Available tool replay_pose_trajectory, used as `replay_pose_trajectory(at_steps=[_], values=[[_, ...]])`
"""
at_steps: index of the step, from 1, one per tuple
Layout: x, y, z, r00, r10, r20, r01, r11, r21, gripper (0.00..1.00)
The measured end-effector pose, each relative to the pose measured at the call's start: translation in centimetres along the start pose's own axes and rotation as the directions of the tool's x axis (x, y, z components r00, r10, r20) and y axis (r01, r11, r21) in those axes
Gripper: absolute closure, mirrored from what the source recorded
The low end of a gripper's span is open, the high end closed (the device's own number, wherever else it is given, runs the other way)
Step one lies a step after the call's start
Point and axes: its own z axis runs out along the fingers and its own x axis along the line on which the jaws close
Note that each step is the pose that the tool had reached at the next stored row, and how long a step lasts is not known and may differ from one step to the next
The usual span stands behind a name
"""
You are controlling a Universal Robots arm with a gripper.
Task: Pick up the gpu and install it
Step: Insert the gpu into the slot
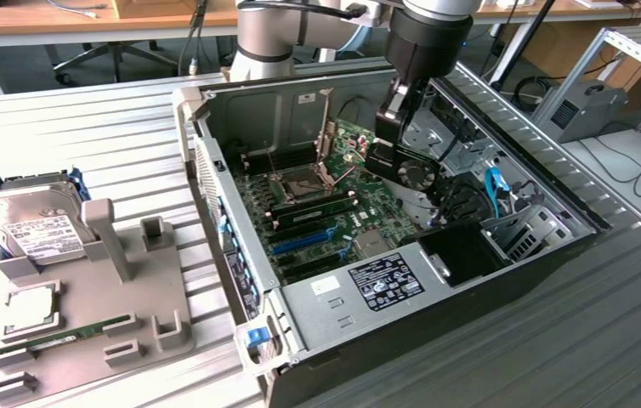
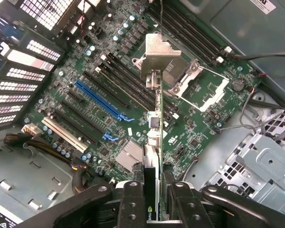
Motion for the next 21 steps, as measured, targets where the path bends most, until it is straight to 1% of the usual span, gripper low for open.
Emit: replay_pose_trajectory(at_steps=[21], values=[[0.0, 0.0, 0.0, 0.9991, -0.042, 0.0014, 0.042, 0.9991, -0.0008, 0.74]])
